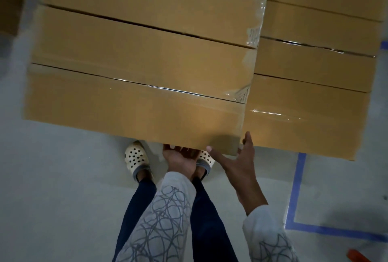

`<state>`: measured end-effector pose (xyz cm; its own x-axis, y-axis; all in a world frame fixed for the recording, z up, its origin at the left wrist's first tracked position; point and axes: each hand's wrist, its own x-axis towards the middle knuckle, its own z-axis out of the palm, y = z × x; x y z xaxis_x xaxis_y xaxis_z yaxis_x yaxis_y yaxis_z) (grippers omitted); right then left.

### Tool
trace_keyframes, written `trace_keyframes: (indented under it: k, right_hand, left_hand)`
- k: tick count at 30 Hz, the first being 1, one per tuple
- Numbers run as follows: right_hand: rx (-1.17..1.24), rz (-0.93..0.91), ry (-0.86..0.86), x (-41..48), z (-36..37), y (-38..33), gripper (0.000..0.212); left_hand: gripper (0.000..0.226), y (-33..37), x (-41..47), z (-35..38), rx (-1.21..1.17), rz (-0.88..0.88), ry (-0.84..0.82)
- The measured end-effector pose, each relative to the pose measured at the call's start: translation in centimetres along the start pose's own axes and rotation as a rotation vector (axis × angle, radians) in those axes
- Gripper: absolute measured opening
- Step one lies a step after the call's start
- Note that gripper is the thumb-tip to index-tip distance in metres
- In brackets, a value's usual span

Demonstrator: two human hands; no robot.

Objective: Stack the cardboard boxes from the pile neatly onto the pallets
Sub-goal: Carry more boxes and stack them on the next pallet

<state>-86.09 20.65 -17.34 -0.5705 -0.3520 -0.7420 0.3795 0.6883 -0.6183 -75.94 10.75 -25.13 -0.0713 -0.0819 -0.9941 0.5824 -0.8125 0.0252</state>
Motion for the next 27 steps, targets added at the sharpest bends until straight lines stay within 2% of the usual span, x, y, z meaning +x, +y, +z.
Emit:
trace_keyframes:
  k: [3,6,9,12,14,19,22,27]
  right_hand:
    - [-0.144,-0.044,0.112,-1.8,0.9,-0.5,0.125]
    - [-0.429,-0.134,0.144,-4.8,2.3,-2.0,0.118]
    - [-0.659,-0.215,0.030,-7.8,4.0,-2.8,0.115]
    - [-0.820,-0.259,-0.111,-10.6,5.4,-4.3,0.105]
    - [-0.886,-0.277,-0.188,-12.4,6.5,-5.6,0.102]
    - [-0.959,-0.266,-0.257,-16.0,10.4,-8.9,0.093]
    - [-1.007,-0.244,-0.300,-18.3,13.2,-11.1,0.086]
    - [-1.039,-0.256,-0.401,-20.6,18.5,-13.0,0.076]
  left_hand:
    - [0.068,1.0,-1.6,-1.4,0.043,0.041,-0.024]
    - [0.065,3.2,-4.9,-2.9,0.289,0.130,0.069]
    - [0.060,5.7,-9.7,-3.9,0.471,0.258,0.022]
    - [0.058,8.7,-14.0,-4.8,0.495,0.327,-0.047]
    - [0.057,11.2,-16.0,-5.5,0.482,0.356,-0.073]
    - [0.059,17.1,-19.2,-8.1,0.428,0.350,-0.122]
    - [0.057,19.9,-21.7,-9.9,0.529,0.378,-0.115]
    - [0.055,26.1,-26.3,-14.6,0.731,0.400,-0.207]
